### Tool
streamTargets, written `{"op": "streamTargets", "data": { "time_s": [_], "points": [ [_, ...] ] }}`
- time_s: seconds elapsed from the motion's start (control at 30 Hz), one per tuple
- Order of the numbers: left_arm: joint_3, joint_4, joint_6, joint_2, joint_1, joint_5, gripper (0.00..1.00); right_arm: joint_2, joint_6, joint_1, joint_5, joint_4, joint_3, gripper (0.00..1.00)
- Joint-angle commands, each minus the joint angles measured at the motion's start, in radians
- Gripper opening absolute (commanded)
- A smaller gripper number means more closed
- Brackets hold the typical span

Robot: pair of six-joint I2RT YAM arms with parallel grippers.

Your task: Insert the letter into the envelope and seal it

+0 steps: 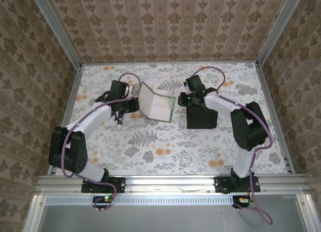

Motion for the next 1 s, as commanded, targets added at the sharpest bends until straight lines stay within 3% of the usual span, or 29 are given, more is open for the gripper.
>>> {"op": "streamTargets", "data": {
  "time_s": [0.0, 0.47, 0.8, 0.97],
  "points": [
    [0.068, -0.073, 0.060, -0.035, 0.005, -0.011, 0.00, -0.042, -0.011, -0.004, 0.006, -0.033, 0.014, 0.23],
    [0.289, -0.217, 0.131, -0.072, -0.005, 0.071, 0.00, -0.042, -0.005, -0.010, 0.000, -0.006, -0.037, 0.60],
    [0.317, -0.225, 0.144, -0.066, -0.026, 0.116, 0.00, -0.052, -0.001, -0.013, -0.014, 0.001, -0.052, 0.65],
    [0.330, -0.256, 0.194, -0.044, -0.054, 0.116, 0.00, -0.069, 0.037, -0.019, -0.091, -0.033, -0.010, 0.72]
  ]
}}
